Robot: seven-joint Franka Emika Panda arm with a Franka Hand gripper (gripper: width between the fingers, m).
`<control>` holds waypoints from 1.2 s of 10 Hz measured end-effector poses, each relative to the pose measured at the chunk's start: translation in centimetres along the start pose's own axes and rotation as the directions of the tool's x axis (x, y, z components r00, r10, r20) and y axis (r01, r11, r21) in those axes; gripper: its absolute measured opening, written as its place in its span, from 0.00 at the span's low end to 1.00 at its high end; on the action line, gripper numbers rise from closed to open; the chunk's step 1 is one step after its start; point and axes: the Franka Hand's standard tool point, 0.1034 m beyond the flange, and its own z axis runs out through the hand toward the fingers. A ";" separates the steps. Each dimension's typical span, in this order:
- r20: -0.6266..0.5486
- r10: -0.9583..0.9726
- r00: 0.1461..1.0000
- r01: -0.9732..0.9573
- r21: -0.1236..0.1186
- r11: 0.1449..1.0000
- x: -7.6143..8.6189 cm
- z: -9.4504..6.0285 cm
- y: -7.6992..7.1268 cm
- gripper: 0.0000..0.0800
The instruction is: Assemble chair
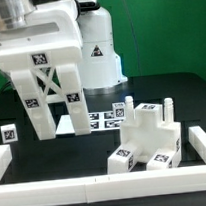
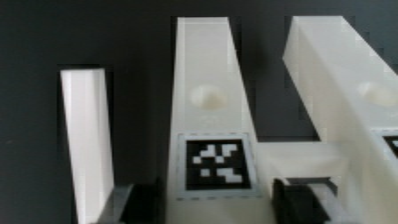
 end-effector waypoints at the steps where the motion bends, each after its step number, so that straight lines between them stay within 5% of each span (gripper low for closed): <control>1: -0.075 0.001 0.997 -0.002 -0.014 1.000 0.3 0.1 0.4 0.35; 4: -0.211 0.044 0.976 -0.046 -0.008 0.999 1.4 0.0 1.2 0.35; 7: -0.220 0.052 0.974 -0.054 -0.003 0.999 1.6 1.2 0.3 0.35; 12: -0.261 0.031 0.965 -0.046 -0.052 0.998 1.5 2.0 0.7 0.35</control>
Offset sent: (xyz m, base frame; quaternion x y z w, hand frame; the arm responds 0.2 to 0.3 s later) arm 0.0245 0.0058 0.0055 0.0645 0.1523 0.0414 0.9854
